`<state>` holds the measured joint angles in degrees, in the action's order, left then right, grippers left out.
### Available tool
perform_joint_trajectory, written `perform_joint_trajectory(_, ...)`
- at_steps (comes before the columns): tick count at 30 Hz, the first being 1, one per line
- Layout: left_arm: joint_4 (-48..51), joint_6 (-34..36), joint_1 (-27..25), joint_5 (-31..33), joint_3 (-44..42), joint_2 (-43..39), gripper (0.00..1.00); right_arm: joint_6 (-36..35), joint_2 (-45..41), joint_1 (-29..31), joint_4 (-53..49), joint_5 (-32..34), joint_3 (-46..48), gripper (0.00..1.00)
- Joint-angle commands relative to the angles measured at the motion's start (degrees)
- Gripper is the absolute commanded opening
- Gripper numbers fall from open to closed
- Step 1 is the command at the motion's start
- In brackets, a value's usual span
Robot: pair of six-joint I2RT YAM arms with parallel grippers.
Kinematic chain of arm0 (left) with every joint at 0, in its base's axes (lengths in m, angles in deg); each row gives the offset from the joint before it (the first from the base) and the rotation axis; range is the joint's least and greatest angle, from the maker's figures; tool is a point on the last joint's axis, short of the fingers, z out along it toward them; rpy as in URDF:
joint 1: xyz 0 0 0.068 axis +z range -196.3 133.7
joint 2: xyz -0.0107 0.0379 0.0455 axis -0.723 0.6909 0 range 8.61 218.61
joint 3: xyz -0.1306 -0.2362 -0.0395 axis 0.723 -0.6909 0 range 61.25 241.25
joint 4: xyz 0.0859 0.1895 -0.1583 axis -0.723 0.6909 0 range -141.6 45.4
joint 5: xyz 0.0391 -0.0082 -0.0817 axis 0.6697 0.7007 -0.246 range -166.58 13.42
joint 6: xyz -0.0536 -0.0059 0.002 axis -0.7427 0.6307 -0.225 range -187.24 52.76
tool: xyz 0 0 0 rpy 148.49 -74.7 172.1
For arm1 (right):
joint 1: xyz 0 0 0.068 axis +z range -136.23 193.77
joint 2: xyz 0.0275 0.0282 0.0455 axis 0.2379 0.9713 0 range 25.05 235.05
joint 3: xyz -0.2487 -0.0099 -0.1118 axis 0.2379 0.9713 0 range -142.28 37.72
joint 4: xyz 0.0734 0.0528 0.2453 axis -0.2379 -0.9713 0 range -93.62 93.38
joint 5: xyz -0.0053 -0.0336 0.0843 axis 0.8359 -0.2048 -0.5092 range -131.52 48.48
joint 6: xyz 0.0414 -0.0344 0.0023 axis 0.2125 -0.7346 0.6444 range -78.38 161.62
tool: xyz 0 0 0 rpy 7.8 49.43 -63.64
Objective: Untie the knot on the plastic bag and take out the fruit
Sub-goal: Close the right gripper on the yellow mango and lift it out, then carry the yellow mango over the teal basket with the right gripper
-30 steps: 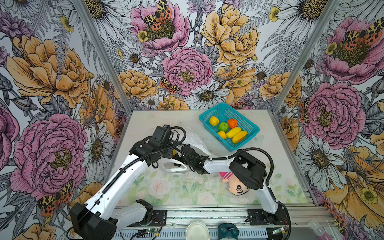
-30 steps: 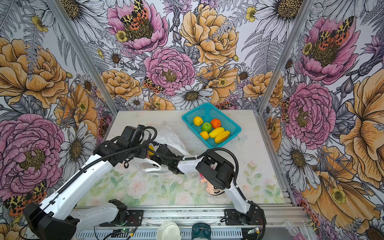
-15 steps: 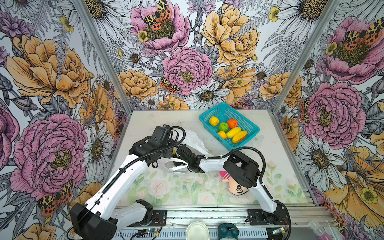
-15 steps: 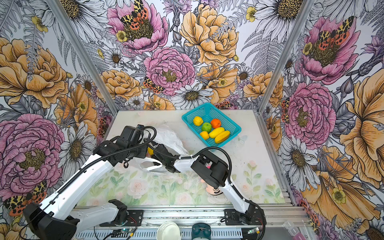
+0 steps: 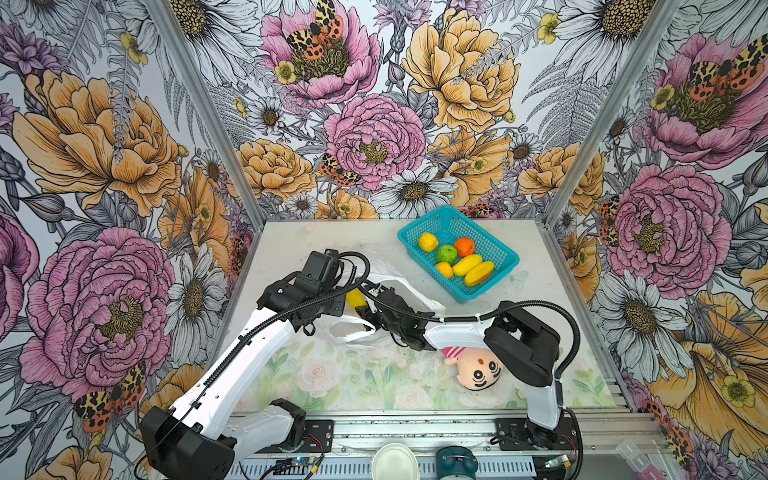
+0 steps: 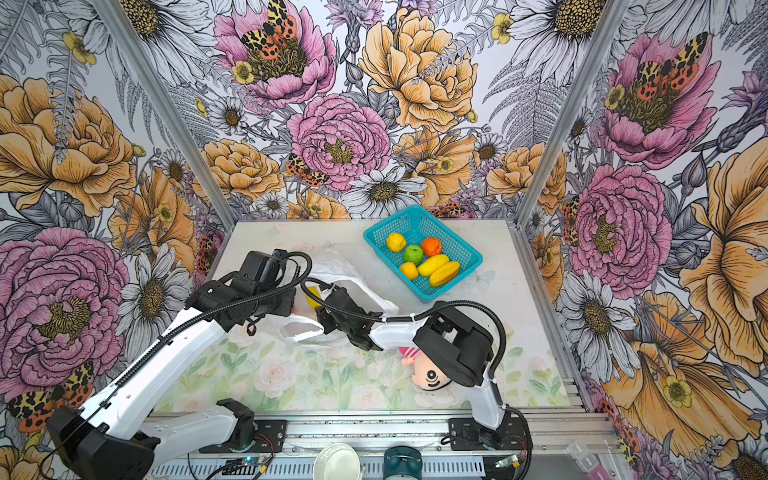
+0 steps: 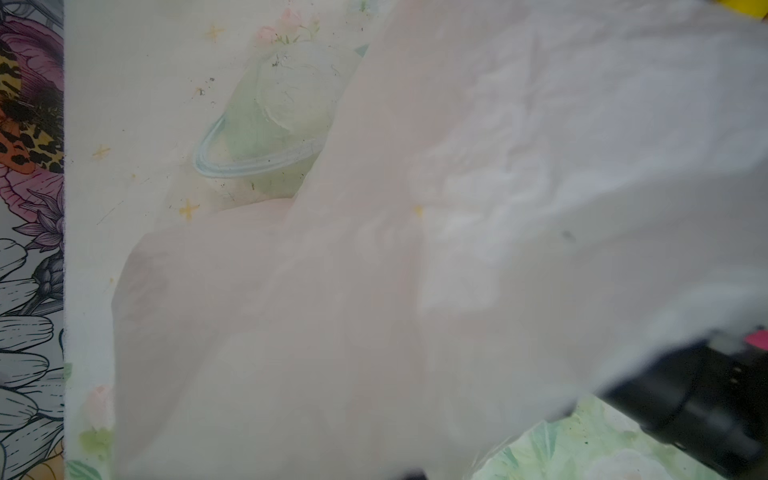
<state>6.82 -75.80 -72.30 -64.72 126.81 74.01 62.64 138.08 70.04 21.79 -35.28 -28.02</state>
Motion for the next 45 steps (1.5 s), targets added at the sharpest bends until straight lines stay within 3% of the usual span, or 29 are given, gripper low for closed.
perform_joint_trajectory(1,-1.34,-0.22,0.62,-1.57,-0.84,0.56,0.00,-1.37,-5.19,-0.15,4.85,-1.89,2.69,0.24)
perform_joint_trajectory(8,-1.31,-0.30,0.63,-1.08,-1.03,0.65,0.00,-4.77,-15.64,1.22,7.68,-5.14,10.07,0.20)
perform_joint_trajectory(20,-1.31,-0.42,0.95,-1.21,-1.17,1.71,0.00,-12.67,-46.75,2.90,9.45,-2.65,29.26,0.17)
perform_joint_trajectory(28,-1.28,-0.40,1.24,-1.26,-1.24,2.43,0.00,-13.81,-64.17,-0.39,5.84,5.71,37.20,0.16)
perform_joint_trajectory(35,-1.28,-0.40,1.04,-1.43,-1.45,2.24,0.00,-8.41,-61.55,-17.42,2.14,5.81,37.52,0.16)
perform_joint_trajectory(40,-1.20,-0.24,1.11,-2.19,-1.44,2.78,0.00,-4.20,-50.48,-29.37,1.72,-1.87,34.55,0.11)
perform_joint_trajectory(45,-1.32,-0.41,0.95,-1.93,-1.58,2.58,0.00,-4.33,-40.15,-34.61,0.09,-3.09,29.72,0.10)
